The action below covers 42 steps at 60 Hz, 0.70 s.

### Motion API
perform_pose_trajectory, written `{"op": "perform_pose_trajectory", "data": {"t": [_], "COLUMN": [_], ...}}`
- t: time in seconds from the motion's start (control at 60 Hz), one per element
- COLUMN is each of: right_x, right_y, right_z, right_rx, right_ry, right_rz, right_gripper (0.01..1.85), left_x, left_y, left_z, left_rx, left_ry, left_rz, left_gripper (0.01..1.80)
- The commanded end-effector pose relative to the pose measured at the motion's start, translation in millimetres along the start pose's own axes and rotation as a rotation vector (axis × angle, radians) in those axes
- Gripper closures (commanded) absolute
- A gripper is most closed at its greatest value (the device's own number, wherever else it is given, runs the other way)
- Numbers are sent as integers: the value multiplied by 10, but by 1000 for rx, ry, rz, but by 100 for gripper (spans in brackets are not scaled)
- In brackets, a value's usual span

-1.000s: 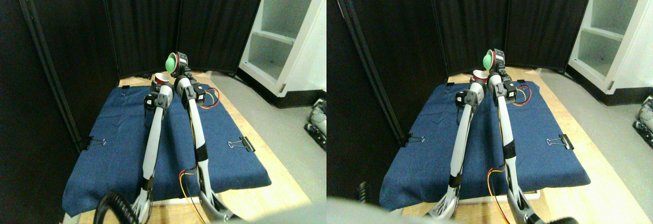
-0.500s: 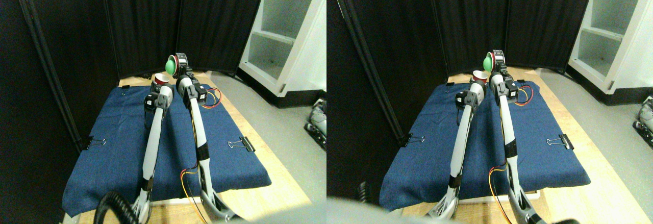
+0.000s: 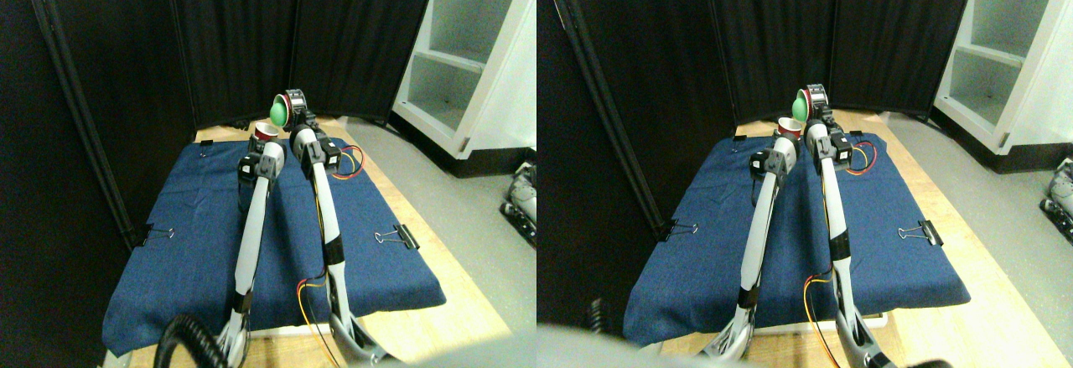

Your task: Pour (bimanual)

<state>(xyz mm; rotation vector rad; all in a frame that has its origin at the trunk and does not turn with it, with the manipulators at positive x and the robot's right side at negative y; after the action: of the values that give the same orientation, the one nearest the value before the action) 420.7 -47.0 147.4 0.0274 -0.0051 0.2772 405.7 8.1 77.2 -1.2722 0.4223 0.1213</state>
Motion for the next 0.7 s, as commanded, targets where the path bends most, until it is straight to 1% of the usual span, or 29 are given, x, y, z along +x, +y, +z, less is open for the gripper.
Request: {"op": "perform_pose_trajectory", "data": {"t": [0.017,0.067,0.1,0.267,0.333,0.45,0.483,0.517,0.583,0.7], "right_x": [11,17,26,16,21,47,53,54,58,73], "right_y": [42,44,45,57,53,30,24,21,-8,-62], "right_z": [88,90,90,95,92,82,80,79,75,70], "right_rx": [-32,-41,-74,-94,-126,-111,-74,-63,-2,63], "right_ry": [-46,-47,-50,-44,-36,-35,-37,-37,-45,-46], "right_rz": [-6,-4,10,-3,-4,1,-20,-26,-84,-121], "right_gripper": [153,153,153,153,153,153,153,153,153,153], "left_x": [23,26,28,38,43,50,52,53,48,43], "left_y": [-76,-76,-75,-71,-69,-66,-67,-67,-65,-67], "left_z": [-14,-15,-15,-11,-6,-8,-9,-7,2,19], "left_rx": [-10,-10,-6,0,-6,-6,0,-1,-1,-4], "left_ry": [0,3,1,-9,-9,-3,-13,-11,-10,-18], "left_rz": [-42,-40,-41,-39,-37,-38,-37,-37,-37,-35], "left_gripper": [148,148,148,148,148,148,148,148,148,148]}}
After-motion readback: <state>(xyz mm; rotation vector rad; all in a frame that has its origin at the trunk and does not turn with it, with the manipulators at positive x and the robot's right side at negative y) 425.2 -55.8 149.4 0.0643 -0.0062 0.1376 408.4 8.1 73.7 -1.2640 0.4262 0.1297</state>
